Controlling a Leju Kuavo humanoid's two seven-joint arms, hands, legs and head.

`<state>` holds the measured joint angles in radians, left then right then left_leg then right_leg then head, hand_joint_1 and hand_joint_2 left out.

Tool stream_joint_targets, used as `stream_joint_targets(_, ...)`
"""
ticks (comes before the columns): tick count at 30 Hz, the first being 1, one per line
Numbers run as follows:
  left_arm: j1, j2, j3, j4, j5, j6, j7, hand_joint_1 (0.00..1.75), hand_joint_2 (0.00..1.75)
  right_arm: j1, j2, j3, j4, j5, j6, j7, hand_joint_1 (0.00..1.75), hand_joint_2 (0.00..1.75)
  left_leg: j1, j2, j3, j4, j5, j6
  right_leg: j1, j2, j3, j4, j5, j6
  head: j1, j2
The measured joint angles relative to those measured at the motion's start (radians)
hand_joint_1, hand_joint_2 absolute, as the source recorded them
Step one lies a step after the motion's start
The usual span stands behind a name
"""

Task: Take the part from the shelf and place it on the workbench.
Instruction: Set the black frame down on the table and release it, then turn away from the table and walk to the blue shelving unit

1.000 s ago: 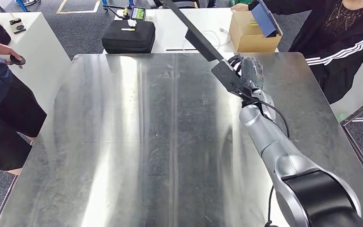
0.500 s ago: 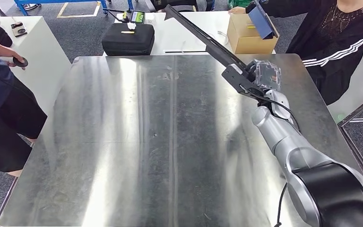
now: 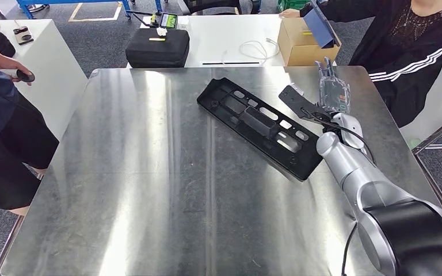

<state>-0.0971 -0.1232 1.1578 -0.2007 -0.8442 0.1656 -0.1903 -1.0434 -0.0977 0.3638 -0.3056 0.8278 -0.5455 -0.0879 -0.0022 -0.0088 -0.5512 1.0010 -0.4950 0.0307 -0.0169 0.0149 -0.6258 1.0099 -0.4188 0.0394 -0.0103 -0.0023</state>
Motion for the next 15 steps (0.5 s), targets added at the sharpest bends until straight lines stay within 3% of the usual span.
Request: stream_joint_targets(15,0.000,0.000,0.001,0.000,0.006,0.000,0.011,0.00,0.00,-0.002,0.011,-0.007,0.000,-0.032,0.039,-0.034,0.00,0.00,0.001,0.000,0.001,0.000,0.000,0.000,0.000,0.000,0.001,0.000,0.000,0.000,0.000,0.000)
